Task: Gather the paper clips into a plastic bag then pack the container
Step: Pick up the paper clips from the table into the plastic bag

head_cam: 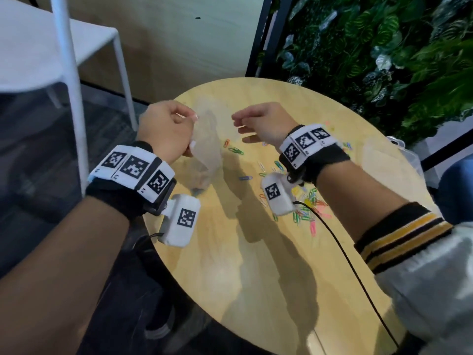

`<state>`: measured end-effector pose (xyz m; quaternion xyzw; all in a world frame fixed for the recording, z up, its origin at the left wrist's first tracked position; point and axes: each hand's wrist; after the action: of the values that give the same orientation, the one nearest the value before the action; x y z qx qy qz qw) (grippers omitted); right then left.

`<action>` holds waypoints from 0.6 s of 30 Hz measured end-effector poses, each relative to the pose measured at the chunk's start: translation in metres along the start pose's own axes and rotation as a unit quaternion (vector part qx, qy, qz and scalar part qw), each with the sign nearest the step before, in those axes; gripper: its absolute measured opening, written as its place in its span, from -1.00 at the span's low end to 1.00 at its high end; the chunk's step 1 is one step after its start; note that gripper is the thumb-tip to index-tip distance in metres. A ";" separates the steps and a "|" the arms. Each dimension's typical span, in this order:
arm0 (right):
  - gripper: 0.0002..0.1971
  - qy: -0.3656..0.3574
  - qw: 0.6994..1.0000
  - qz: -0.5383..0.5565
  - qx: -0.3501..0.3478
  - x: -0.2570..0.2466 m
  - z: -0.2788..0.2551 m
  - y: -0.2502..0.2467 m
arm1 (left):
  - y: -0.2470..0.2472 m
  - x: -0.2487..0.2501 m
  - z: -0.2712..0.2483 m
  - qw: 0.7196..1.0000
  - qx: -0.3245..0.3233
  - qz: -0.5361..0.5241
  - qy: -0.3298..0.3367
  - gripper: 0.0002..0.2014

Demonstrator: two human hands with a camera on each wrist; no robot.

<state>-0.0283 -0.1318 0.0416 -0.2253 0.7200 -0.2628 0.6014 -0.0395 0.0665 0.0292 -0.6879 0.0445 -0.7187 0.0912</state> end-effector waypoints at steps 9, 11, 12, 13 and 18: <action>-0.48 -0.149 0.835 -0.509 -0.148 0.042 0.032 0.074 | 0.004 -0.005 0.007 1.000 -0.002 0.007 -0.001 -0.88; -0.34 -0.133 0.845 -0.505 -0.113 0.053 0.022 0.074 | 0.004 -0.005 0.006 1.000 -0.015 0.003 -0.002 -0.84; -0.30 -0.127 0.848 -0.502 -0.112 0.059 0.016 0.073 | 0.003 -0.006 0.005 1.000 -0.019 0.003 -0.003 -0.82; -0.27 -0.125 0.849 -0.498 -0.120 0.065 0.011 0.069 | 0.002 -0.005 0.005 1.000 -0.021 0.004 -0.003 -0.81; -0.26 -0.137 0.811 -0.552 -0.137 0.095 -0.021 0.049 | 0.006 -0.001 0.005 0.999 -0.042 0.006 -0.009 -0.83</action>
<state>-0.0660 -0.1530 -0.0578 -0.6987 0.4127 -0.4159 0.4106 -0.0345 0.0613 0.0270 -0.6974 0.0777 -0.7093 0.0669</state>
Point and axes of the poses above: each hand's wrist, its own z-axis towards the middle knuckle, its own y-axis out of the palm, x = y × z, and after that the axes turned 11 degrees about -z, right-handed
